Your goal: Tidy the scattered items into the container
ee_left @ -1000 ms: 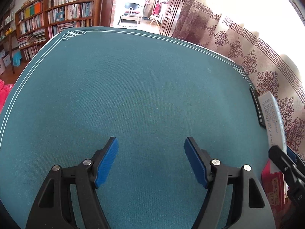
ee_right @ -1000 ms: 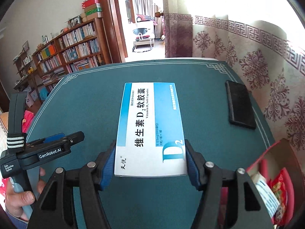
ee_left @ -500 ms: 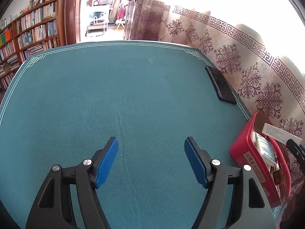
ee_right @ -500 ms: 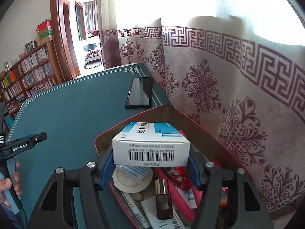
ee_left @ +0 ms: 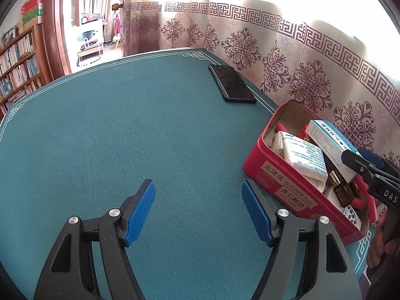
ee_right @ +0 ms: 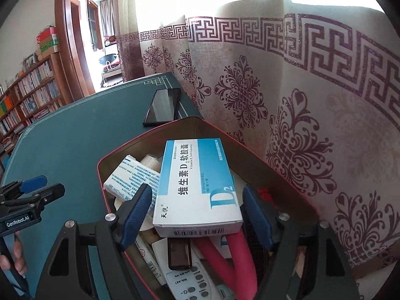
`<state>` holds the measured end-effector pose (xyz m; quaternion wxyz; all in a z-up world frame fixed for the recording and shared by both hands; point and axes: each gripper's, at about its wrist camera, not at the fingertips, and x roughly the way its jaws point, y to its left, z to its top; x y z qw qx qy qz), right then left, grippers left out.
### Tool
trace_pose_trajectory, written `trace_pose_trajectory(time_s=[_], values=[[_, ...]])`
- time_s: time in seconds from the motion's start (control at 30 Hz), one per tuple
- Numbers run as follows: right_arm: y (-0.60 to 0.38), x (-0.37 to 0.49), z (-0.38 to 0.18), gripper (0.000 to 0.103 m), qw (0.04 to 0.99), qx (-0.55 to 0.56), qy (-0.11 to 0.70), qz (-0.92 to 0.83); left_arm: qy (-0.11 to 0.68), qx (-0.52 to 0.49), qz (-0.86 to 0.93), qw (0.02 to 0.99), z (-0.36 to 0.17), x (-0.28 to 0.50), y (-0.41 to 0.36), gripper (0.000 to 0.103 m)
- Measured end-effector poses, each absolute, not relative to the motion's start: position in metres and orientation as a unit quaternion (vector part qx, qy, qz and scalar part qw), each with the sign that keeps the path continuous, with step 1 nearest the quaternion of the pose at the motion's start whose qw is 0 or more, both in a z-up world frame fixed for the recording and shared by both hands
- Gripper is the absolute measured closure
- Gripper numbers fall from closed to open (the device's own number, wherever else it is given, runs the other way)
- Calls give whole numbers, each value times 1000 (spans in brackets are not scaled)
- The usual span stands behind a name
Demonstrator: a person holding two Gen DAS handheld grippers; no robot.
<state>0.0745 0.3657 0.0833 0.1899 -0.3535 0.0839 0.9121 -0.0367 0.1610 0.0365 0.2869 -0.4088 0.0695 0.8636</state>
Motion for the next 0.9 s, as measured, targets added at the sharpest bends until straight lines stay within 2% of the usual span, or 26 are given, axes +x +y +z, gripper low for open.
trace_pose_trajectory(time_s=[0.37,0.5,0.77,0.9], values=[[357,104,99,19,201,-326,85,920,83,-365,883,284,50,-16,172,28],[356,112,96,18,204,-332,86,917,93,-351,887,286,55,-5,176,19],[356,131,102,18,217,-329,90,915,85,-349,874,328,63,10,183,19],[357,140,102,18,223,-328,88,914,106,-330,881,322,69,23,192,19]])
